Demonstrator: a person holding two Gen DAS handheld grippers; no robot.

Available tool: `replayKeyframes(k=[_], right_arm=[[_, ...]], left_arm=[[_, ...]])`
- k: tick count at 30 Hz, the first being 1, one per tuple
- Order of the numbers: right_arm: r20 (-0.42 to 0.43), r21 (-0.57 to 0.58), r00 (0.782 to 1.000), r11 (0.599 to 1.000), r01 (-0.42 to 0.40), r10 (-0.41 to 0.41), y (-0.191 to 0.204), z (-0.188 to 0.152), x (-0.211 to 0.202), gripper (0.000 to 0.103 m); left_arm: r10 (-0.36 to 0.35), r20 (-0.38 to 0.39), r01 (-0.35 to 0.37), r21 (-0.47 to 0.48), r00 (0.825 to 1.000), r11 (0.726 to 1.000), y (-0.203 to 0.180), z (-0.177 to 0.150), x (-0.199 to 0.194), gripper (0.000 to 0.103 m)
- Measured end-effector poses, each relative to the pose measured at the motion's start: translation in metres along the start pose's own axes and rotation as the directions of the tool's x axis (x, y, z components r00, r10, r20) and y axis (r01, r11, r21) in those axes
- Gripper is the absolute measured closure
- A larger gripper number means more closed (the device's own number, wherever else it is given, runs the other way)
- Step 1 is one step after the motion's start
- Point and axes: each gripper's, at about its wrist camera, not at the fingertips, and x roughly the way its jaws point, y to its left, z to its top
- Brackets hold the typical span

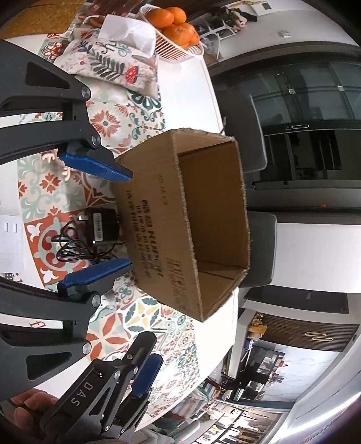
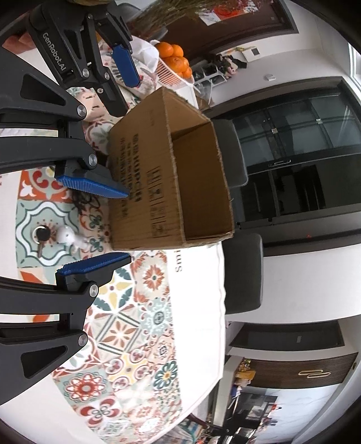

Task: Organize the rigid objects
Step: 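Move both grippers back toward the black charger and white figurine keychain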

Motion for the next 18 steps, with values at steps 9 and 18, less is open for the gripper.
replayKeyframes(k=[9,18], right_arm=[[-0.042,0.025,0.999,1.0,0.018,-0.017,-0.006,-0.025,0.01,0.061],[-0.084,0.039,0.996,0.999,0.029,-0.026,-0.007,-0.041,0.02,0.061]], left_arm=[[-0.025,-0.041,0.025,-0.008,0.999,1.0,0.0,-0.018,0.015,0.043],[-0.039,-0.076,0.039,-0.002,0.996,0.999,0.001,-0.029,0.028,0.042]])
